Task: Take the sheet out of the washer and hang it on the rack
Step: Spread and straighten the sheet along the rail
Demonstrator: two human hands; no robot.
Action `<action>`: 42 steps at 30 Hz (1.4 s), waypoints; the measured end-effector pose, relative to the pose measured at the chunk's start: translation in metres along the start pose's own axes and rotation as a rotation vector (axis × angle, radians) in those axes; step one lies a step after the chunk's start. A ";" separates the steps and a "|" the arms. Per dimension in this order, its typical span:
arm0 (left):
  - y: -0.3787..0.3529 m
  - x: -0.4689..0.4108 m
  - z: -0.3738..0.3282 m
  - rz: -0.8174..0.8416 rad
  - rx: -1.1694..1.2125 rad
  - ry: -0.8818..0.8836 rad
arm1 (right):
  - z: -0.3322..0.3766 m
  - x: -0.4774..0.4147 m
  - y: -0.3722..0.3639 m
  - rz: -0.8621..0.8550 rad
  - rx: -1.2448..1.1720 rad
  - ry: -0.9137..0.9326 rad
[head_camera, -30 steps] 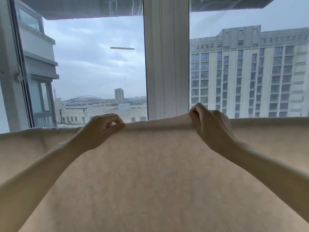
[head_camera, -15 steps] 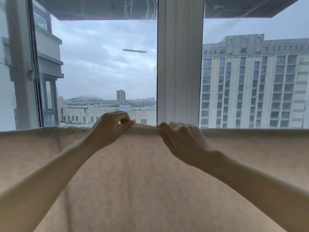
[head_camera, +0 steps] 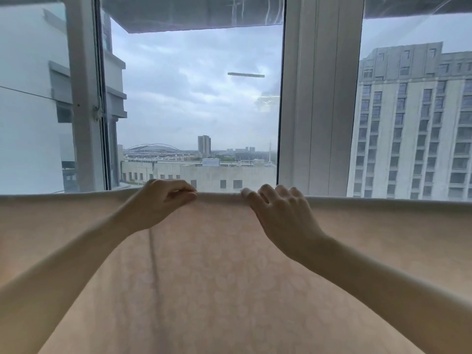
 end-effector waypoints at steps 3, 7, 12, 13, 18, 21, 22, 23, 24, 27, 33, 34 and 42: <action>0.016 0.010 0.027 -0.046 0.023 0.039 | 0.001 -0.002 -0.003 -0.017 0.002 -0.059; 0.021 0.005 0.030 -0.154 -0.002 0.065 | 0.013 -0.007 -0.001 -0.020 -0.070 -0.044; 0.018 -0.019 -0.004 -0.293 -0.079 -0.004 | 0.028 -0.021 0.002 0.000 -0.153 0.033; 0.021 -0.022 -0.012 -0.349 -0.076 -0.028 | 0.030 -0.025 0.003 -0.005 -0.171 0.044; 0.003 -0.030 -0.025 -0.305 -0.067 -0.049 | 0.043 -0.045 -0.004 -0.017 -0.229 0.062; -0.003 -0.025 -0.017 -0.231 -0.092 -0.069 | 0.053 -0.051 -0.012 -0.020 -0.239 0.080; -0.001 -0.024 -0.012 -0.220 -0.110 -0.063 | 0.056 -0.053 -0.014 -0.025 -0.229 0.086; 0.002 -0.022 -0.006 -0.213 -0.131 -0.048 | 0.058 -0.055 -0.016 -0.026 -0.215 0.092; 0.007 -0.020 0.000 -0.213 -0.148 -0.020 | 0.061 -0.057 -0.017 -0.022 -0.204 0.096; 0.034 -0.009 0.025 -0.276 -0.150 0.099 | 0.071 -0.062 -0.022 -0.008 -0.188 0.125; 0.071 0.034 0.092 -0.173 -0.103 0.389 | 0.080 -0.066 -0.026 -0.029 -0.181 0.152; 0.070 0.042 0.102 -0.132 -0.085 0.430 | 0.082 -0.067 -0.026 -0.038 -0.180 0.151; 0.080 0.059 0.115 -0.208 -0.072 0.395 | 0.102 -0.093 -0.020 -0.057 -0.304 0.080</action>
Point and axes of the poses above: each hand's wrist, its own x-axis away from the middle knuckle, its own y-axis out of the back of the hand, z = x × y, the point moved 8 cm from there along -x, towards the middle knuckle, and after that the axes turned 4 degrees about -x, right-handed, at the moved point
